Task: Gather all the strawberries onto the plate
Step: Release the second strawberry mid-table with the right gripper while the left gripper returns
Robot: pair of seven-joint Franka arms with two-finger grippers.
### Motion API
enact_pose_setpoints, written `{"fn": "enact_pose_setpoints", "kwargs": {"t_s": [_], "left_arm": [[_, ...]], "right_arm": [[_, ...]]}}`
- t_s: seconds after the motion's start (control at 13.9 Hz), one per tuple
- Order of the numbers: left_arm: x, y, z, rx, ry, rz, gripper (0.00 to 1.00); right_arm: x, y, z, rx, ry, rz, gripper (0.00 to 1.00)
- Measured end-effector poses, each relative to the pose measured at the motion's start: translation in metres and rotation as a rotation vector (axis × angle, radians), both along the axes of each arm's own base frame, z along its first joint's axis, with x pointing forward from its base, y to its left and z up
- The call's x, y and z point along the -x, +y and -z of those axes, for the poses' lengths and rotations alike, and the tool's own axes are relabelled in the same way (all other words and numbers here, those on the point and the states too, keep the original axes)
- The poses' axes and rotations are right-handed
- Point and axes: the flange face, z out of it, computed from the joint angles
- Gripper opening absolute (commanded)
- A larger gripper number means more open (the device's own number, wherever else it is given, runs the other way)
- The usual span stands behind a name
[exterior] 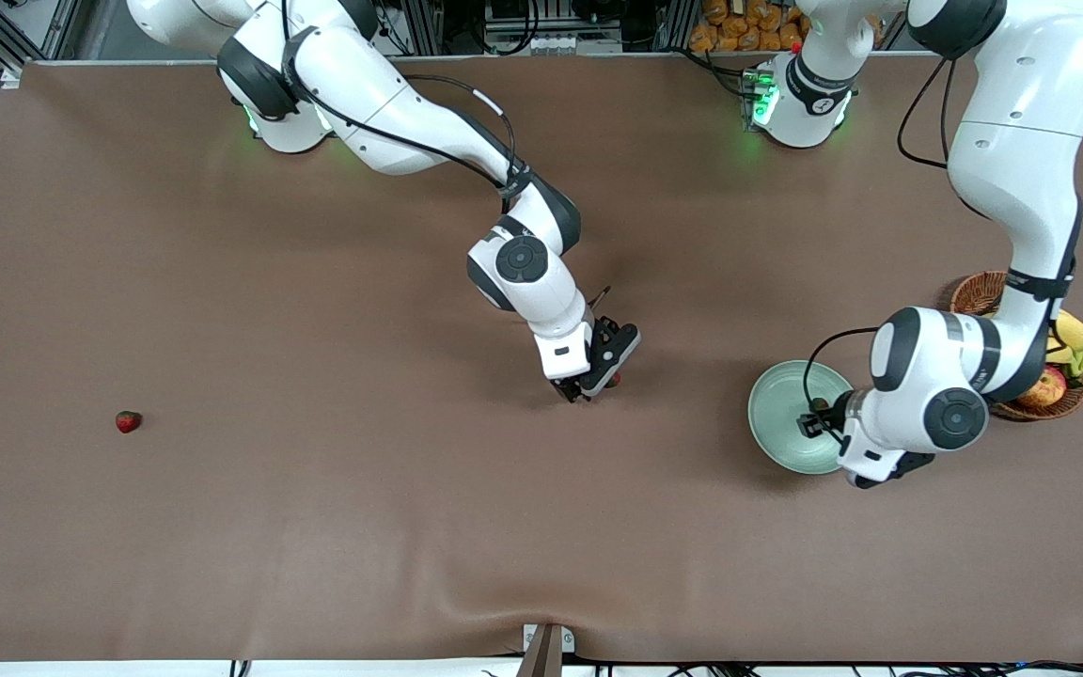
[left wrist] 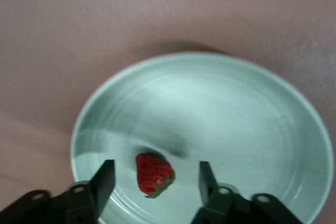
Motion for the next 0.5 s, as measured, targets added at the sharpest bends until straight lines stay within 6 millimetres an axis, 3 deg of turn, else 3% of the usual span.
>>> {"fn": "enact_pose_setpoints", "kwargs": {"t_s": [0.14, 0.22, 0.5], "left_arm": [[-0.006, -0.002, -0.020, 0.005, -0.030, 0.001, 1.00], [-0.006, -0.016, -0.032, 0.016, -0.036, 0.019, 1.00], [0.012, -0.124, -0.068, 0.080, -0.058, 0.000, 1.00]], "right_arm": [[-0.013, -0.010, -0.018, 0.004, -0.006, 0.017, 1.00], [-0.020, -0.017, -0.030, 0.016, 0.004, 0.027, 1.00], [-0.057, -0.066, -0.086, 0.066, 0.052, 0.090, 1.00]]}}
